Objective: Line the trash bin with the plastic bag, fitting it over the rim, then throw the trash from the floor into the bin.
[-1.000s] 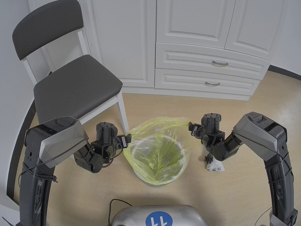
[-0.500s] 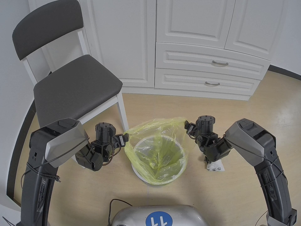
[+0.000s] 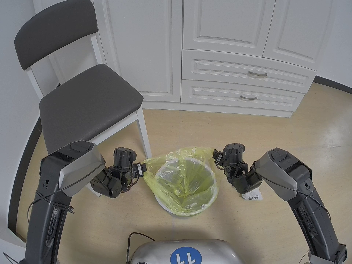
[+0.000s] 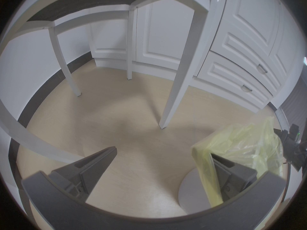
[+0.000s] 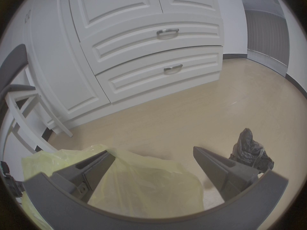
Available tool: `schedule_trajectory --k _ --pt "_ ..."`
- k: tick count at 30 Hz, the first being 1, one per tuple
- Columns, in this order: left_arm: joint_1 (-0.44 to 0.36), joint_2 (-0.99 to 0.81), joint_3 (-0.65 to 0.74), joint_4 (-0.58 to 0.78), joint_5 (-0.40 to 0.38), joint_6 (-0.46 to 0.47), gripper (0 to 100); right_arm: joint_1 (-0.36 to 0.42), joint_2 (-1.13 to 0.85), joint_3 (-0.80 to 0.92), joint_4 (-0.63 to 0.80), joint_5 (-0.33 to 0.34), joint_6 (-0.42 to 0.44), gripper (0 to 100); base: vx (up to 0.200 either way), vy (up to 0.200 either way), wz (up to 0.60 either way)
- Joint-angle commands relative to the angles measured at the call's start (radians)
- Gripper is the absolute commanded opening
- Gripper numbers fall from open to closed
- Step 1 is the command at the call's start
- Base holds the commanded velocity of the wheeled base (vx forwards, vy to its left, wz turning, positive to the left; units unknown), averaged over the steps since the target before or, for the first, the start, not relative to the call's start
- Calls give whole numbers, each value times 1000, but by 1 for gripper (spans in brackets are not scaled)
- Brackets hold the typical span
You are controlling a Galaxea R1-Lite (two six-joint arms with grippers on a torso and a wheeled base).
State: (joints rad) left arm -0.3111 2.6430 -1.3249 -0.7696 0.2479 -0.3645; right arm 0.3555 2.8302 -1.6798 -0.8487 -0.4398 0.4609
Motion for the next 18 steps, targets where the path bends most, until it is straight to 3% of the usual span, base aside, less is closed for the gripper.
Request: schedule_trajectory --k 1,7,12,18 --pt "0 8 1 26 1 4 100 0 18 -6 23 -2 -1 100 0 0 0" --pt "0 -31 33 139 2 27 100 -6 12 -12 123 -31 -1 100 0 0 0" --pt "0 -90 133 133 -12 93 100 -9 -3 -8 166 -43 -1 100 0 0 0" --pt "0 -138 170 130 -16 101 100 -10 -68 48 158 -42 1 100 0 0 0"
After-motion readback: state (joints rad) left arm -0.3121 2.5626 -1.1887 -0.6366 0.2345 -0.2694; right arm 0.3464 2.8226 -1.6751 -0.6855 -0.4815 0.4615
